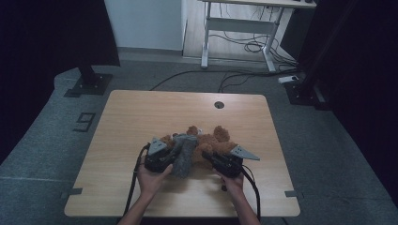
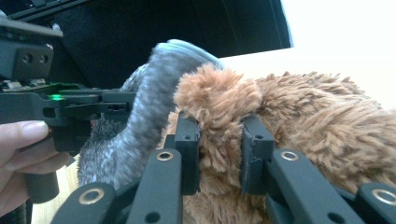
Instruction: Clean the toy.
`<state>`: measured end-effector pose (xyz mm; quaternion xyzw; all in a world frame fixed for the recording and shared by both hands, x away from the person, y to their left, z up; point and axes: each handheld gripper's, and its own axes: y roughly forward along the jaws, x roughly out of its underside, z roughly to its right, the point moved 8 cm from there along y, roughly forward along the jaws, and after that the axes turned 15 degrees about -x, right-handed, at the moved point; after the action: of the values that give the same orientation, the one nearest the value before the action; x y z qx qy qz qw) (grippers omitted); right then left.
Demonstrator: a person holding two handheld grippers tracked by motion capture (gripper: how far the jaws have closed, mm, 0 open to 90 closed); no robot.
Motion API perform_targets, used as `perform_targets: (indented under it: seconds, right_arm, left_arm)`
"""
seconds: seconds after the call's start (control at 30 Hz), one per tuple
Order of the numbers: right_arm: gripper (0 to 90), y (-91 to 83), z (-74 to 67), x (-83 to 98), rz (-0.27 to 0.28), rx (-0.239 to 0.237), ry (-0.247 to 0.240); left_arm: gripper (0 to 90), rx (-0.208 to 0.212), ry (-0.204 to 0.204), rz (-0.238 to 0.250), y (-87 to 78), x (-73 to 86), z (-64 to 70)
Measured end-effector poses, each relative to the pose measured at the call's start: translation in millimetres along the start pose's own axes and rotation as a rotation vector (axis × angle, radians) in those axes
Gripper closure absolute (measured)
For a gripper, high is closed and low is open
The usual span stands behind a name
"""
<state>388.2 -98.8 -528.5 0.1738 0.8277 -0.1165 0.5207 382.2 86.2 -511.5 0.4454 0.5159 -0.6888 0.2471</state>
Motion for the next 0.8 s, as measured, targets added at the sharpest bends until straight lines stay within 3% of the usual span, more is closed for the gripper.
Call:
perform_targets:
  seconds: [0.2, 0.37, 0.43, 0.53, 0.6, 0.67, 0.8]
  right_arm:
    - [73.1, 0.4, -0.6, -0.9, 0.001, 0.003, -0.004]
    - [73.1, 1.9, -1.0, -0.5, -0.002, -0.001, -0.008]
    - [73.1, 1.9, -1.1, -0.7, -0.003, 0.000, -0.010]
    - [73.0, 0.9, -0.9, -0.8, -0.004, -0.003, -0.006]
    - [73.0, 0.6, -0.7, -1.1, -0.002, -0.005, -0.004]
    - [73.0, 0.4, 0.0, -1.4, -0.001, -0.009, -0.001]
    - [72.9, 0.0, 0.3, -1.9, 0.001, -0.014, -0.001]
  left_arm:
    - [79.4, -0.057, -0.036, 0.010, -13.8, 8.2, -37.3]
    - [79.4, -0.080, -0.081, -0.024, -11.0, 24.5, -60.3]
    - [79.5, -0.120, -0.071, -0.035, -8.4, 29.3, -69.1]
    - [79.6, -0.154, -0.084, -0.098, -0.5, 44.7, -85.0]
    - [79.5, -0.154, -0.106, -0.123, 2.3, 52.7, -90.6]
    - [79.5, -0.144, -0.123, -0.116, 0.2, 54.5, -91.7]
    - [79.5, -0.110, -0.116, -0.050, -13.2, 34.8, -79.5]
